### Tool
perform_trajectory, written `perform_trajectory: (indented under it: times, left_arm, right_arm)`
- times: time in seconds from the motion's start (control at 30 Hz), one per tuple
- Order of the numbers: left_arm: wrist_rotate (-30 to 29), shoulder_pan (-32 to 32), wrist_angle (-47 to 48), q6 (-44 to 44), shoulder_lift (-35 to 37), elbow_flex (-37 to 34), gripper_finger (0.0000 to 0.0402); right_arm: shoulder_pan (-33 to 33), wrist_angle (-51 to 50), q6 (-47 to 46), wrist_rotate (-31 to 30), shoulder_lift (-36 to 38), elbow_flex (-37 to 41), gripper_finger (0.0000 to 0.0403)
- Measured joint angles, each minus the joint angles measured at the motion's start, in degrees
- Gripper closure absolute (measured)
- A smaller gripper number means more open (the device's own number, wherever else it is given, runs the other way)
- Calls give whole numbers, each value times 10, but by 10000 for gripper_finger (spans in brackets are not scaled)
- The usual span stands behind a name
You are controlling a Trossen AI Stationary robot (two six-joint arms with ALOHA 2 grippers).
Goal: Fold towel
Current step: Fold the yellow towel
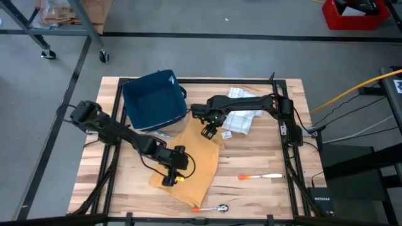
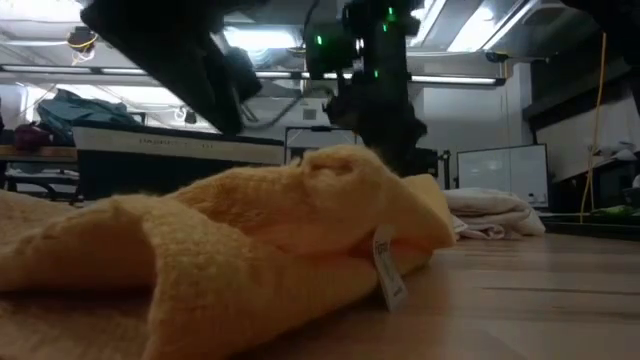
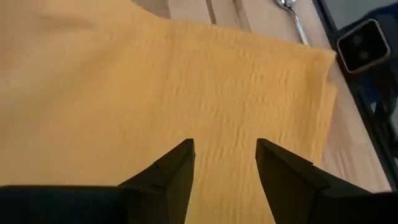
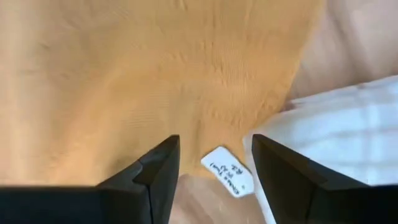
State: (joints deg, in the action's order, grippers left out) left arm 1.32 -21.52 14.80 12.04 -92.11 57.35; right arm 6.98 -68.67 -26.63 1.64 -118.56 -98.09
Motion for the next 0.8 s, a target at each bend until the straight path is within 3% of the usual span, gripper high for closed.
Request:
perform_trajectory:
  times: [0.17, 0.37, 0.5, 0.8]
  left_arm:
    - [0, -8, 105, 1, 39, 1, 238]
    - [0, -39, 199, 6, 45, -4, 238]
    - [0, -63, 196, 6, 45, -24, 238]
    - [-7, -93, 92, 38, 45, -67, 238]
  right_arm:
    - [-28, -31, -1, 5, 1, -63, 198]
    - [-98, -19, -51, 10, 1, -65, 198]
    - [-157, 27, -78, 9, 2, -37, 198]
    - [-257, 261, -172, -22, 2, 36, 198]
